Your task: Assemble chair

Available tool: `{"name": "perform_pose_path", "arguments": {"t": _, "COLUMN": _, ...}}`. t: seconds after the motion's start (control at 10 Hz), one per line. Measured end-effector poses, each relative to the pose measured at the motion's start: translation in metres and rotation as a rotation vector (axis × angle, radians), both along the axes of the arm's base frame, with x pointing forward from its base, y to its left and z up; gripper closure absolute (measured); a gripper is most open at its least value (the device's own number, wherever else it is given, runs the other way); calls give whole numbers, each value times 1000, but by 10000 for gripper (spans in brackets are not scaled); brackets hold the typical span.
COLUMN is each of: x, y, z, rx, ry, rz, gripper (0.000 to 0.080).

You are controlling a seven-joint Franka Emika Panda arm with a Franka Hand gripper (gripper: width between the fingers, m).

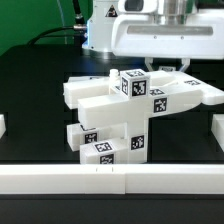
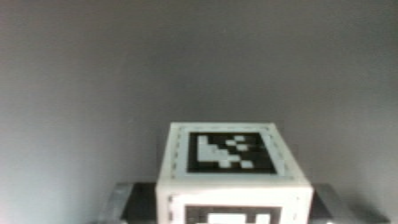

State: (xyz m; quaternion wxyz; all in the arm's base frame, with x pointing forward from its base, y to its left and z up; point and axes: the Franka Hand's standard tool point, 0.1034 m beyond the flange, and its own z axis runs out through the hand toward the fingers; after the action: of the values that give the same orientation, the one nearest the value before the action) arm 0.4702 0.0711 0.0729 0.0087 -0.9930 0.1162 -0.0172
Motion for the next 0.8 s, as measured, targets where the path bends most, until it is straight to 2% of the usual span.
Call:
{"name": "perform_pose_path", "arguments": {"t": 0.1, "x": 2, "y": -4, "z": 20, "rx": 25, "ry": -7, "rz": -19, "gripper": 512}}
{"name": "perform_pose_path", "arguments": {"t": 0.3, "x": 0, "y": -5, "z": 15, "rx": 17, "ry": -12, "rz": -18, "gripper": 512}}
{"name": "perform_pose_path", "arguments": {"t": 0.6, "x": 0, "y": -5, "z": 15, "rx": 17, "ry": -13, "rz": -19, "gripper": 512}}
{"name": "perform_pose_path", "arguments": {"t": 0.7, "x": 1, "y": -8, "z": 16, "rx": 17, "ry": -13, "rz": -8, "gripper": 512}}
{"name": "perform_pose_path", "arguments": {"t": 0.8, "x": 8, "y": -20, "z": 23, "rx": 19, "ry": -11, "rz": 22, "gripper": 512}}
